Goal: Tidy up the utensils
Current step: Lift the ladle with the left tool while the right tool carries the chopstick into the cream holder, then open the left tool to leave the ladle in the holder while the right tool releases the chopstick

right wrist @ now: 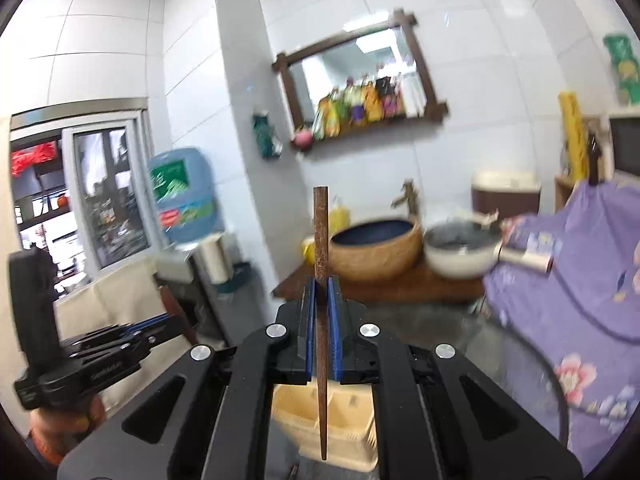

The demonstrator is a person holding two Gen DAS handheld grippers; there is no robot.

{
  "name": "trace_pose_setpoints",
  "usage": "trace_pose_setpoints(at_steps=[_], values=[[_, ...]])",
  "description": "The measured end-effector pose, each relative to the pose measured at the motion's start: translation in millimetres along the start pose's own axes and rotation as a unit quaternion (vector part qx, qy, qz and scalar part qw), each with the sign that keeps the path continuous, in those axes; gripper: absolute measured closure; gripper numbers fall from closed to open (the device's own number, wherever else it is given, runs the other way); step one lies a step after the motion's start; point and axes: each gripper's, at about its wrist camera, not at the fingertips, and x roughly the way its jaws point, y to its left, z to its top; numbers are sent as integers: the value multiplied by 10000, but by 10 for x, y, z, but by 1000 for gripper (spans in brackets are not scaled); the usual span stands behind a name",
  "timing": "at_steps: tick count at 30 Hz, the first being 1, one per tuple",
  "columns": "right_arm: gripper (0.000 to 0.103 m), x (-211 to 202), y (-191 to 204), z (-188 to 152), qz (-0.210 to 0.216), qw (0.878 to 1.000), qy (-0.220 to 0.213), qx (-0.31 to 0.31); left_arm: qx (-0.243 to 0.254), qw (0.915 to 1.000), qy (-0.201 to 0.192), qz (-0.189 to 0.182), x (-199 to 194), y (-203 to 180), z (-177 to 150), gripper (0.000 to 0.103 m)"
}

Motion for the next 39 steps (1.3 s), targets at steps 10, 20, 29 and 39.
trace_pose_setpoints(at_steps=[10, 20, 29, 39], values=[[96, 664, -73, -363, -509, 9985, 188, -36, -61, 9991, 319, 259, 656, -16, -297, 89], [96, 849, -259, -924, -543, 9961, 689, 97, -73, 9960, 825, 335, 971, 114, -782, 89], [96, 918, -300, -1107, -556, 9944, 898, 69, -6, 9929, 1129, 366, 1148, 121, -1059, 89], [95, 906, -351, -1117, -603, 9944, 860, 71, 58, 9912, 1276, 357, 1230, 99, -1192, 89]])
